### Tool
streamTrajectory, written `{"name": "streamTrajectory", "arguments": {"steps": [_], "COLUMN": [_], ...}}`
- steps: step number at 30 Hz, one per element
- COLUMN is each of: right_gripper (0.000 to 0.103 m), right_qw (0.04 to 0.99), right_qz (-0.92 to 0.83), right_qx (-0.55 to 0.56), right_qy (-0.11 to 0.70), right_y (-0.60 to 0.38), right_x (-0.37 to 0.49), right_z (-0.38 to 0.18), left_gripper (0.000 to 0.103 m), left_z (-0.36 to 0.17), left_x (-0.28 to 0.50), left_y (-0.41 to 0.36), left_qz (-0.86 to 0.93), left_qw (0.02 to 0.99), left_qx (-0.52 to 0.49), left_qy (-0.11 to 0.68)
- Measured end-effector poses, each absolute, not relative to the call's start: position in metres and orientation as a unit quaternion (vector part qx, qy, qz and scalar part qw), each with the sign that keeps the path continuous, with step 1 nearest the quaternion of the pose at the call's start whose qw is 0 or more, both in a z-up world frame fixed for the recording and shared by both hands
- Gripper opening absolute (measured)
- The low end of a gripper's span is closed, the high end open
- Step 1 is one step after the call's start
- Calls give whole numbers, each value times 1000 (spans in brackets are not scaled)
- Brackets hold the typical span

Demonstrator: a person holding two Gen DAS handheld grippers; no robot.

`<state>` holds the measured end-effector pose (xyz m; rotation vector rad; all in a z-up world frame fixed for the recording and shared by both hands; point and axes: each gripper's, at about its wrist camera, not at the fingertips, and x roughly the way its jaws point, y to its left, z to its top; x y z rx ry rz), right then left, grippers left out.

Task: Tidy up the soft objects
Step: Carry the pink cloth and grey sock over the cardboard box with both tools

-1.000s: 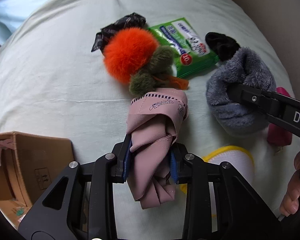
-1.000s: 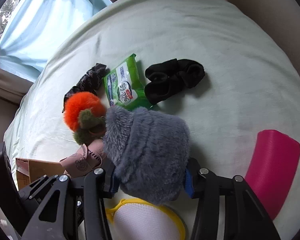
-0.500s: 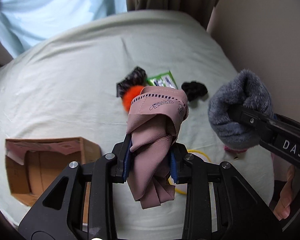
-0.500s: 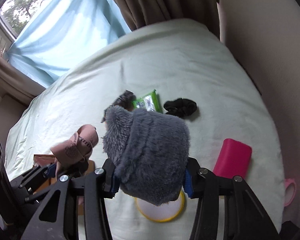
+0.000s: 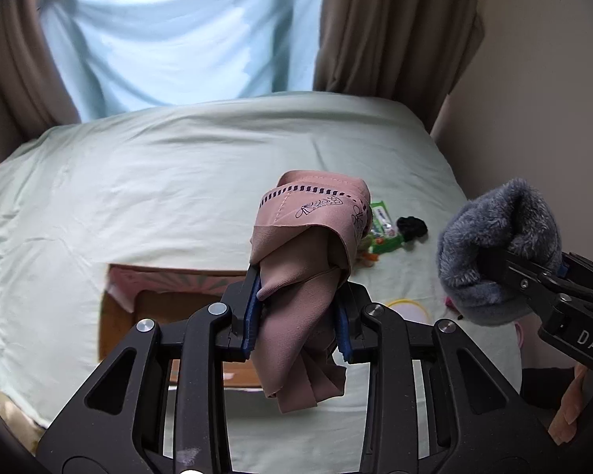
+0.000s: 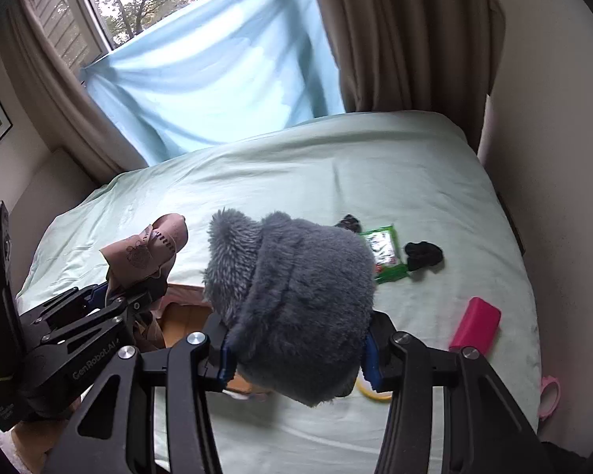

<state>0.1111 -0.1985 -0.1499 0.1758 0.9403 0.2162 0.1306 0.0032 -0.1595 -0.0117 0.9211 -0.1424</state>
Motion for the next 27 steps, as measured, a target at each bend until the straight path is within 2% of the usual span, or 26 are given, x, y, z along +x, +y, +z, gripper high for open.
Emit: {"name": "streamTrajectory", "arguments": {"steps": [4,11,18,27], "right_gripper": [45,45,45,45], "right_qw": [880,861,837,768], "right_qz": [103,101,85,75], "right_qx": [73,78,85,63], "right_qy": [457,492,534,633], "right_y": [-152,-78,-16,15], "right_x": [102,109,129,163], "right_z": [-145,-168,-210,-301], "left_gripper": [28,28,28,28], "left_z": [-151,-158,-207,-299], "left_x": [116,102,124,161], "left_y": [58,149,204,220], "left_qz": [-61,-54,-60,-57], "left_qw": [892,880,856,804], "left_qx": [-12,-17,-3,19], "left_qy": [449,471,514,592]}}
